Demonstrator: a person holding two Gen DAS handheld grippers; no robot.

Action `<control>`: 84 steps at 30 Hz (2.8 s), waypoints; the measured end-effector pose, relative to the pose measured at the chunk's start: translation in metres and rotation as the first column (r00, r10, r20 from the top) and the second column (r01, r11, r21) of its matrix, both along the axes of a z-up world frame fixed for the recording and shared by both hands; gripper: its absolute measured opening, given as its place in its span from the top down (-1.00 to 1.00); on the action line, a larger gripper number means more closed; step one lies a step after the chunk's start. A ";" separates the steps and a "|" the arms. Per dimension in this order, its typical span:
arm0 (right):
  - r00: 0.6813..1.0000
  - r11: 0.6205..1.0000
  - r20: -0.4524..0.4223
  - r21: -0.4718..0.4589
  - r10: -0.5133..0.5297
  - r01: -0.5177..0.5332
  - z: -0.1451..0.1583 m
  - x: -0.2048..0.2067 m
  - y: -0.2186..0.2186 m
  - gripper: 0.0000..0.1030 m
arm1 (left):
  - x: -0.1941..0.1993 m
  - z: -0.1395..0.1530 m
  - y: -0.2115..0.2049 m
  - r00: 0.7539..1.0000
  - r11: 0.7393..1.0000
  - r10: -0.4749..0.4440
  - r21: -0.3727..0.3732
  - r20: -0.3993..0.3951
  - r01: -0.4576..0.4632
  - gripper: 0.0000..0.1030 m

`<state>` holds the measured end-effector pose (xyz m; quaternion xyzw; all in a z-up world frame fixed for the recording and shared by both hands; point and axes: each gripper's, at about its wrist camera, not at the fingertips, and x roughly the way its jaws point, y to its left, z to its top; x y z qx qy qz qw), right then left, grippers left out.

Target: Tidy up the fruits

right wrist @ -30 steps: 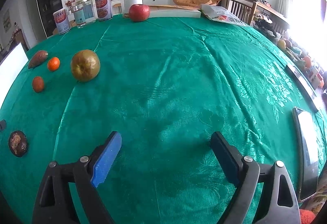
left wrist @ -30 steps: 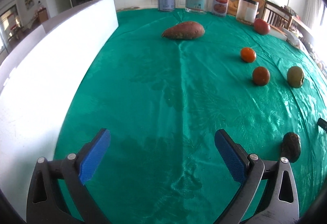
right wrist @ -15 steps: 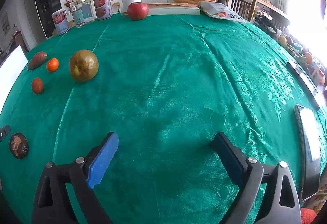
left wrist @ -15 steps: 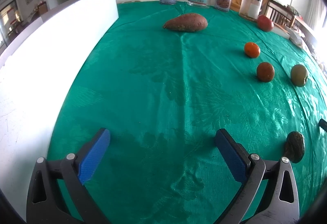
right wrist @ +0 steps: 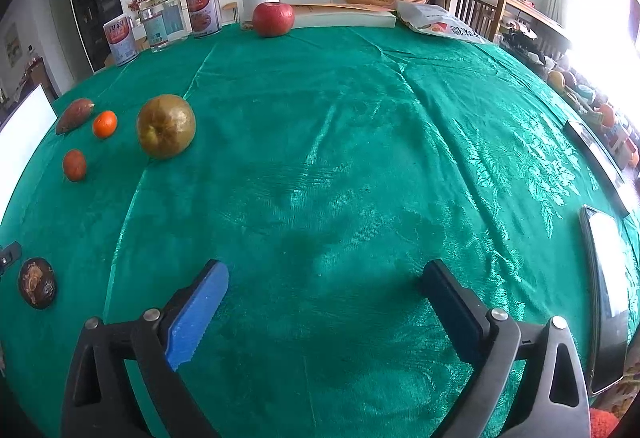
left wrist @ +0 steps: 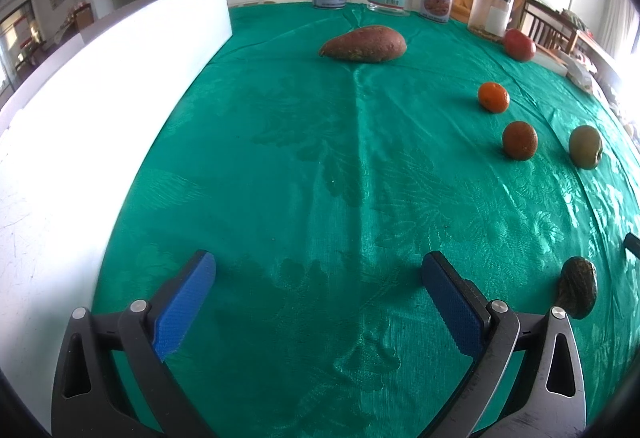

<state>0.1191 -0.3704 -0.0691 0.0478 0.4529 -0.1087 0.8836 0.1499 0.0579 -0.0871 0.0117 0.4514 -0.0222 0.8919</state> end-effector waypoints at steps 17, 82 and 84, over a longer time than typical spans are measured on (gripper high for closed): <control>1.000 1.000 -0.002 0.001 0.005 -0.005 -0.001 0.000 0.001 -0.93 | 0.000 0.000 0.000 1.000 1.000 0.000 0.000 0.000 0.000 -0.99; 0.945 0.917 -0.106 0.299 0.309 -0.266 0.057 0.128 0.094 0.05 | -0.026 0.133 0.047 0.988 0.921 -0.129 -0.357 0.089 0.153 0.41; 0.913 0.866 -0.045 0.338 0.405 -0.368 0.087 0.119 0.135 0.05 | -0.037 0.152 0.072 0.987 0.920 -0.097 -0.368 0.126 0.137 0.41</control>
